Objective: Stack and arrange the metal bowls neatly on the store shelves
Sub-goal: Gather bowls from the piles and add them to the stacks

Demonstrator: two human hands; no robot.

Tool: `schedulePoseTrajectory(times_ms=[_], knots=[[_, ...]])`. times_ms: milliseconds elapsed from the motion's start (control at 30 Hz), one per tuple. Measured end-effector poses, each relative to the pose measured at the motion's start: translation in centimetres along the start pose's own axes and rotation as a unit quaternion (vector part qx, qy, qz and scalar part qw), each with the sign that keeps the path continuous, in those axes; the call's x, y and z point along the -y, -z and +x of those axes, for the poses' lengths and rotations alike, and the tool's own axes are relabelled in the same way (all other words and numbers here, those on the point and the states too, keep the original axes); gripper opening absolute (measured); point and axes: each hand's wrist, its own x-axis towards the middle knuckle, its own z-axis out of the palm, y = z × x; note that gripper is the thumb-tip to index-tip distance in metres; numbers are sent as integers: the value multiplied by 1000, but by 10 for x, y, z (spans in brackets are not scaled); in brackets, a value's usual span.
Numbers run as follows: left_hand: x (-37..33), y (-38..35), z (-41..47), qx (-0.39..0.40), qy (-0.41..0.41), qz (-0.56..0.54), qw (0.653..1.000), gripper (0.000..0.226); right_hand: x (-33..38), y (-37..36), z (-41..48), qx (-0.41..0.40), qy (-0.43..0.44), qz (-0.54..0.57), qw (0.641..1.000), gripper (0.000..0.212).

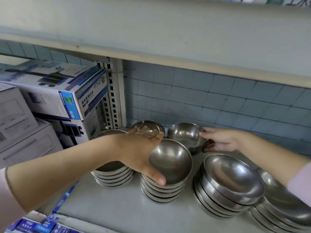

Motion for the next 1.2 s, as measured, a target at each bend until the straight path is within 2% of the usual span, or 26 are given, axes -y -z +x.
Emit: schedulePoseTrajectory(times_ms=[100,233,333,400,500,667,867,1000,1133,1200], knots=[[11,18,2,-14,16,-49,999,137,7,10,-19,-40,24,40,998,35],[25,50,27,-58,116,-73,989,138,6,26,-43,-95,52,106,988,39],[29,59,54,0,200,-58,978,134,0,33,-56,-136,63,147,978,45],[30,58,72,64,225,-48,971,131,-4,35,-61,-156,72,161,972,40],[28,53,94,141,224,-34,964,128,-9,34,-66,-186,85,184,962,24],[30,38,120,158,229,-53,959,124,-16,32,-70,-198,94,184,958,12],[26,28,135,144,245,-24,959,116,-22,29,-72,-201,105,190,955,13],[28,25,142,147,250,-67,955,108,-25,29,-76,-214,103,193,952,12],[37,28,139,107,245,-112,957,102,-21,32,-86,-229,97,187,950,2],[41,36,132,58,239,-118,962,101,-20,35,-93,-239,94,173,951,8]])
